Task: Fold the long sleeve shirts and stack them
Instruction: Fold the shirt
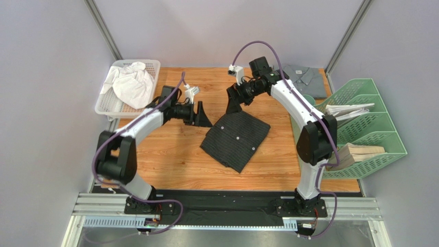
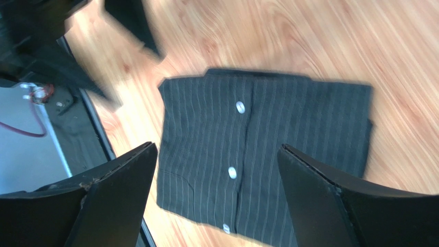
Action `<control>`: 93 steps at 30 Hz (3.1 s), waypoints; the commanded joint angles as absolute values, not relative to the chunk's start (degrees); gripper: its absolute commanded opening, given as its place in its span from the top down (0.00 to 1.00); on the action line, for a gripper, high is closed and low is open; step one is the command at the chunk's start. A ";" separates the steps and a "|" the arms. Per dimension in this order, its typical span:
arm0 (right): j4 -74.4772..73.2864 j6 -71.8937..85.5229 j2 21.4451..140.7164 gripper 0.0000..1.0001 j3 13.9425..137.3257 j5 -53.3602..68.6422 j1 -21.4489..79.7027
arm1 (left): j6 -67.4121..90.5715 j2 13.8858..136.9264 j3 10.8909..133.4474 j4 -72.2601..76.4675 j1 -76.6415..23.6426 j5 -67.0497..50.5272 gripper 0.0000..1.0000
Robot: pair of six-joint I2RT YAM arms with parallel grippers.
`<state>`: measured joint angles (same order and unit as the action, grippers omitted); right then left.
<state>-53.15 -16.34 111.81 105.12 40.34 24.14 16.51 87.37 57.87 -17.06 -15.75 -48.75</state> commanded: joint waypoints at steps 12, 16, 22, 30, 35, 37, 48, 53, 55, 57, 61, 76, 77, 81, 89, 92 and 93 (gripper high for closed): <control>-57.39 -19.77 118.99 0.10 89.92 21.11 24.35 | 1.23 125.14 91.67 -34.45 -18.63 -50.88 0.16; -56.96 -22.22 121.72 0.15 88.78 19.16 24.00 | 3.07 127.88 90.53 -34.02 -20.91 -54.31 0.16; -55.90 -26.80 121.90 0.17 86.13 17.93 22.42 | 12.39 129.90 88.50 -25.58 -24.08 -55.20 0.21; -56.69 -26.63 121.38 0.17 86.66 19.68 22.15 | 21.53 126.49 85.08 -15.48 -24.00 -53.54 0.67; -57.30 -23.39 118.75 0.10 87.27 23.80 21.80 | 16.28 122.35 89.62 -22.74 -21.71 -48.00 1.00; -57.57 -20.14 116.29 0.07 87.71 25.83 20.31 | 8.67 120.68 95.06 -32.05 -21.10 -44.75 1.00; -56.25 -10.72 106.00 0.00 83.15 39.90 7.30 | -31.62 118.65 130.32 -63.72 -20.83 -15.34 1.00; -55.46 -9.23 103.54 0.00 80.16 41.39 5.54 | -51.64 115.15 133.69 -55.58 -23.90 -2.14 1.00; -55.37 -9.05 103.19 0.00 79.89 41.48 5.36 | -63.86 113.13 126.01 -51.79 -26.97 1.56 1.00; -55.11 -8.62 102.75 0.00 79.63 41.84 5.19 | -73.15 109.79 118.95 -45.99 -30.21 5.96 1.00; -55.28 -8.09 101.87 0.00 79.45 42.10 4.48 | -74.73 106.09 97.10 -38.07 -35.67 10.72 1.00; -61.00 -14.93 101.51 0.00 86.03 45.53 2.98 | -34.81 99.44 70.93 -40.78 -50.98 -3.33 0.36; -61.08 -15.20 103.34 0.00 89.53 45.27 4.03 | -35.15 97.49 70.58 -41.22 -50.98 -6.56 0.34; -60.03 -15.21 110.55 0.00 100.08 45.70 7.81 | -38.92 82.85 65.84 -43.41 -50.98 -14.92 0.31; -53.71 -15.03 125.85 0.20 120.31 43.51 21.08 | -48.42 75.05 56.52 -53.35 -50.89 -23.30 0.65; -51.08 -15.29 130.33 0.38 123.13 41.67 24.34 | -48.17 79.35 56.16 -50.98 -50.63 -20.22 0.67; -50.54 -15.99 131.56 0.46 122.53 40.27 24.87 | -47.64 81.45 55.90 -48.19 -50.63 -19.08 0.67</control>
